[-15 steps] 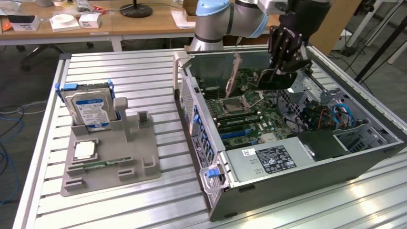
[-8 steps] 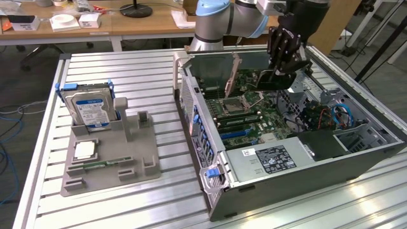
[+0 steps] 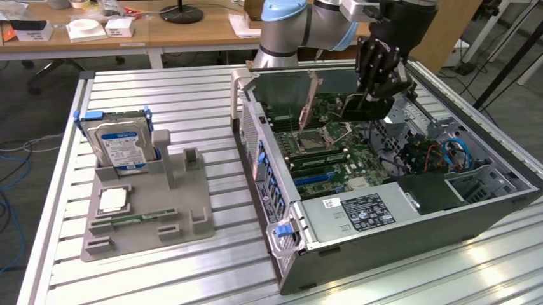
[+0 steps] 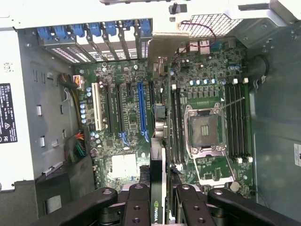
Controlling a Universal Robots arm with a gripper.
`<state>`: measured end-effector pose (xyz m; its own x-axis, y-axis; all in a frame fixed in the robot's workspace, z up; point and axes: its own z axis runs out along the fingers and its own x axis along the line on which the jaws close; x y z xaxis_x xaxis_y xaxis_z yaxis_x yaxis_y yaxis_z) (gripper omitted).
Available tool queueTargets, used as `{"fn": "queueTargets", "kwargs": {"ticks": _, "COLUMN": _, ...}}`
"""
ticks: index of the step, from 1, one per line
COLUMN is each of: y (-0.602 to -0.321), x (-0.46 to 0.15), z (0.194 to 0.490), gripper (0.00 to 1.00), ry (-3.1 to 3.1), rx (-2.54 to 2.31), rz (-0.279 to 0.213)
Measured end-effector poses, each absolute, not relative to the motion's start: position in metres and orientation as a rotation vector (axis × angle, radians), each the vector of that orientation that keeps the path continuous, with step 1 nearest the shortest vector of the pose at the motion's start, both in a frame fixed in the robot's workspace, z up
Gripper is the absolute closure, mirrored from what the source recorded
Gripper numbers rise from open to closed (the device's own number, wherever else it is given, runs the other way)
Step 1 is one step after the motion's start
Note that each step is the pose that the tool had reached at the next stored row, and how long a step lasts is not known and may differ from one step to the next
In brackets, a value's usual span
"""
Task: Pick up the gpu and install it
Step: 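Insert the gpu into the slot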
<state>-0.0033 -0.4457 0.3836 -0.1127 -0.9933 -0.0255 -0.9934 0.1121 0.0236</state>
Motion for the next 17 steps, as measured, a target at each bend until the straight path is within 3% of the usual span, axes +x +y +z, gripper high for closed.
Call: {"fn": "queueTargets", "kwargs": {"ticks": 17, "y": -0.4457, "x": -0.0043, "z": 0.3794, "gripper": 0.74, "ry": 2.34, "rx": -2.089, "rz": 0.052}}
